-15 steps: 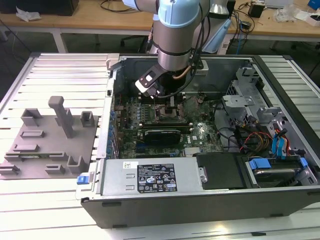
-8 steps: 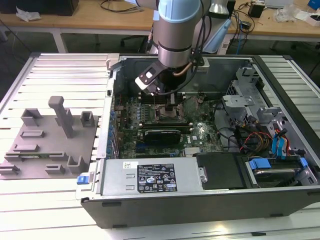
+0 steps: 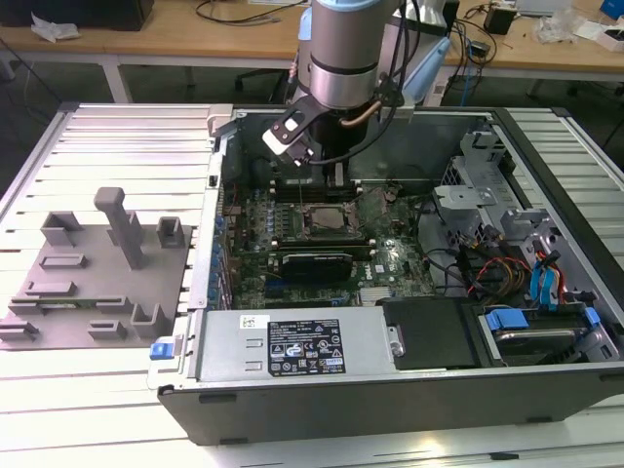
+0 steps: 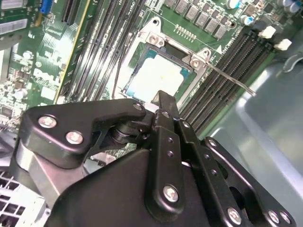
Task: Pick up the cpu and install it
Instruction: 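Place the cpu into insertion slot, then close the cpu cover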
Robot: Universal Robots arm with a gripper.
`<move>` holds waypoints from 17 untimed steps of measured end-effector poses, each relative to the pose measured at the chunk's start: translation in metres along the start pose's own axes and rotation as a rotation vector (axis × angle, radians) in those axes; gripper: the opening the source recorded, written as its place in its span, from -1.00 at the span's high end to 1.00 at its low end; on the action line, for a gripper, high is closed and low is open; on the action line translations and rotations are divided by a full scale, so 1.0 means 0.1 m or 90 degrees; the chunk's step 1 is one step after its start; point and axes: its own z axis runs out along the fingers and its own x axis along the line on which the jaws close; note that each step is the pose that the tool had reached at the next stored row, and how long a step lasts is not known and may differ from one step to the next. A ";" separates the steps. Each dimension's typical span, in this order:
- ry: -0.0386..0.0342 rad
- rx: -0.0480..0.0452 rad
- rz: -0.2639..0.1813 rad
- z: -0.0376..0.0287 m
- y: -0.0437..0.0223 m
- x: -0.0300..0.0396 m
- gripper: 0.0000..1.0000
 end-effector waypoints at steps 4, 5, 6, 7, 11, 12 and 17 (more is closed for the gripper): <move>-0.0001 -0.0010 0.000 -0.027 0.001 0.002 0.79; 0.0000 -0.0016 0.000 -0.027 0.001 0.002 0.79; -0.0001 -0.0016 0.000 -0.027 0.001 0.002 0.79; -0.0001 -0.0016 0.000 -0.027 0.001 0.002 0.79; 0.0000 -0.0018 0.000 -0.027 0.001 0.002 0.79; -0.0001 -0.0018 0.000 -0.027 0.001 0.002 0.79; -0.0001 -0.0015 0.000 -0.026 0.042 0.003 0.79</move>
